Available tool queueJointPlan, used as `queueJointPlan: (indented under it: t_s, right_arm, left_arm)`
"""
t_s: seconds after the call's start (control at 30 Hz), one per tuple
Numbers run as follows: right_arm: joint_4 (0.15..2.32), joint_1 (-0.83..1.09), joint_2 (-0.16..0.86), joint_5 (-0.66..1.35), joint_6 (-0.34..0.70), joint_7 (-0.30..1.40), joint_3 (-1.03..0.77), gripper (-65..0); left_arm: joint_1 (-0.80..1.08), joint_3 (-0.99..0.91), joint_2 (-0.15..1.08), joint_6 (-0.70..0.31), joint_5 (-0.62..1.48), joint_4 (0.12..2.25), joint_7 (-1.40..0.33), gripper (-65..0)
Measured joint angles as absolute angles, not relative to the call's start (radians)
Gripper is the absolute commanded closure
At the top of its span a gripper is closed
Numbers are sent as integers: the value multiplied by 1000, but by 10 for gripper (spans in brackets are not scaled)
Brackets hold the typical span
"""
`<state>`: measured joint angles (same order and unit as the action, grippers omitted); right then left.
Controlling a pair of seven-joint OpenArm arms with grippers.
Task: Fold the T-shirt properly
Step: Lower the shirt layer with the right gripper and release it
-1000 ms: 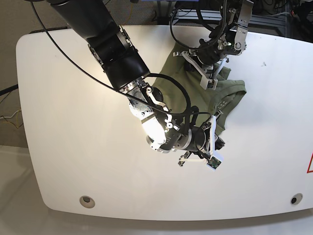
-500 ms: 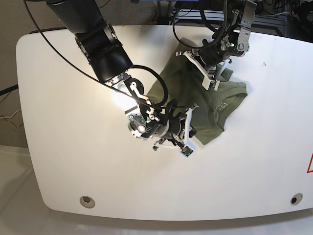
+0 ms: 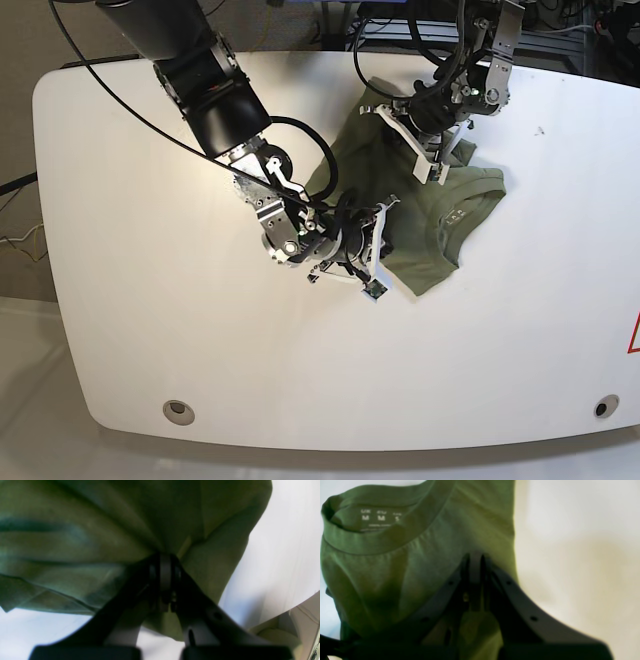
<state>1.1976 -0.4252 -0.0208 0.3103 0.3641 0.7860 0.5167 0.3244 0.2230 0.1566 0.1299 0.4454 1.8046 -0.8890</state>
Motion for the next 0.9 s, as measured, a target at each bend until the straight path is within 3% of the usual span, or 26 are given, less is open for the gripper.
queueJointPlan:
  t_s: [0.33,0.7,0.9]
  right_arm:
    - [1017,-411,-49,345,371,669,516,0]
    - [938,-378,9,414,420,478,512,0]
    - [942,-370,50,450,434,469,511,0]
  left_arm:
    - [324,223,159,130,446,1803,-886,0]
    - [315,224,187,122,455,1798,-884,0]
    - [280,192,201,97,502,1751,-888,0]
